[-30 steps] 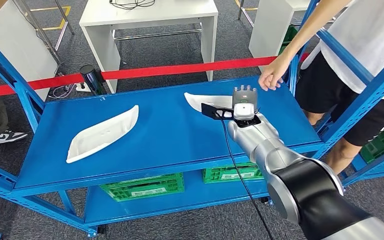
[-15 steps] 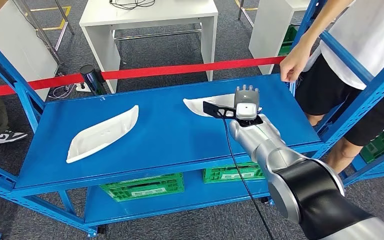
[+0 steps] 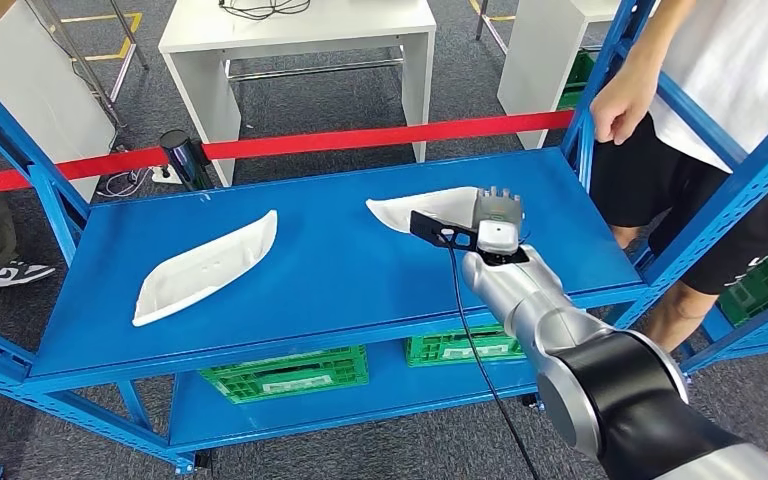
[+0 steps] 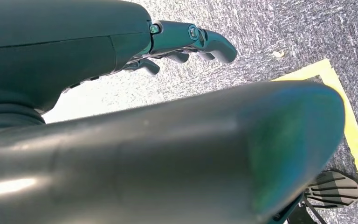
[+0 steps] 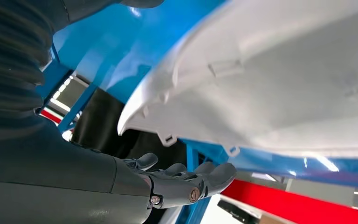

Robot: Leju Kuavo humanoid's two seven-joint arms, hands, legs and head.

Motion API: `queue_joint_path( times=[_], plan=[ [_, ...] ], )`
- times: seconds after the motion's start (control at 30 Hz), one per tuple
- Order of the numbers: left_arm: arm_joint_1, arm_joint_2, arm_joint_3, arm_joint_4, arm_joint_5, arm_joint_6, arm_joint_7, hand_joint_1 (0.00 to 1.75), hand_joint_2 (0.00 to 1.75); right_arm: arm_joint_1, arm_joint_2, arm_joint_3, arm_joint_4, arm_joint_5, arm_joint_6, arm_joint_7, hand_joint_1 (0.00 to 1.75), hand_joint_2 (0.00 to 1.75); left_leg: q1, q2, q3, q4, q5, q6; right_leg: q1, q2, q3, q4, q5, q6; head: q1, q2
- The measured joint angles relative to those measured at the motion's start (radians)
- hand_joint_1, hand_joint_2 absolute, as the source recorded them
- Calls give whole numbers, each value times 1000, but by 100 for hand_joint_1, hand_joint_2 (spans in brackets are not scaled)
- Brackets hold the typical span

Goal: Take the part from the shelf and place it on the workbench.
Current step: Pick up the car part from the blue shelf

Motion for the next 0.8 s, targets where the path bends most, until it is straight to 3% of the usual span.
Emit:
queue_joint_path(
  times=[0.8],
  plan=[
    [0,13,0,0,-13,0,-18,0,0,16,-3,-12,0,4,-12,-2,0,175,0,0,2,0,0,0,0,0,2,0,0,0,0,0]
  ],
)
